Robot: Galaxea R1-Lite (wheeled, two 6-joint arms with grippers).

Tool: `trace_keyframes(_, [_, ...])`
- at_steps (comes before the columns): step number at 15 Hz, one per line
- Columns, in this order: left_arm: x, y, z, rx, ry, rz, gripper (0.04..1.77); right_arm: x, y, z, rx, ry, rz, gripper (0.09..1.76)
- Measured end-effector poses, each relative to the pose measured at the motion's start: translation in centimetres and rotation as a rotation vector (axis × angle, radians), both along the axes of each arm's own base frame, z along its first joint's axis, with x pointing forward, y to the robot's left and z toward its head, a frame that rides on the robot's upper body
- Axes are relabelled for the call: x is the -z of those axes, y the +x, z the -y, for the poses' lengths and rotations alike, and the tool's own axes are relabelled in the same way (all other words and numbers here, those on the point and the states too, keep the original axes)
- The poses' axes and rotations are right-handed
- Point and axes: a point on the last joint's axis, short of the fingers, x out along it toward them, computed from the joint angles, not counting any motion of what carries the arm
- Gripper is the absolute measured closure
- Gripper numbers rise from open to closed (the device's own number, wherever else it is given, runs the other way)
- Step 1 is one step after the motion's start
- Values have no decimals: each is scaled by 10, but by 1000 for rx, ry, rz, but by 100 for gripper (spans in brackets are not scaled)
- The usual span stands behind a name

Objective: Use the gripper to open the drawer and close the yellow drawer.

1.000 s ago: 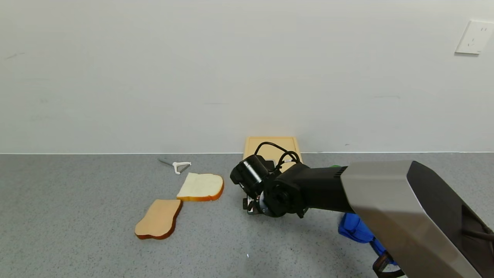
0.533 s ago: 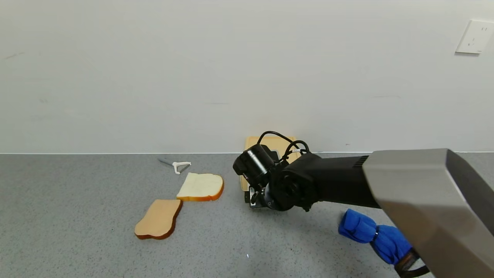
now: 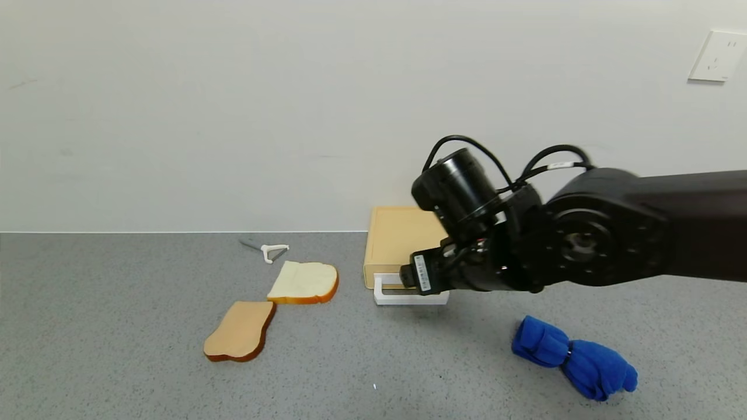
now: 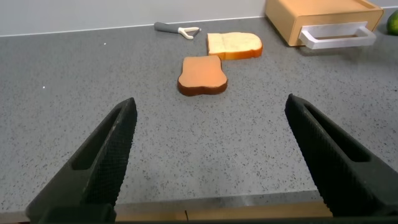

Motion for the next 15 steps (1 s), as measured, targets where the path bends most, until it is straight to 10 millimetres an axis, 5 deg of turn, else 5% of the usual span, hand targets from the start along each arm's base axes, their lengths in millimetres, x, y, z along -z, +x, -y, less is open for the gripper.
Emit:
trace_keyframes(7, [0, 0, 0, 0, 0, 0, 9, -57, -93, 103, -67, 71, 128, 14])
trace_keyframes(15, [0, 0, 0, 0, 0, 0, 9, -62, -189, 210, 93, 144, 309, 14])
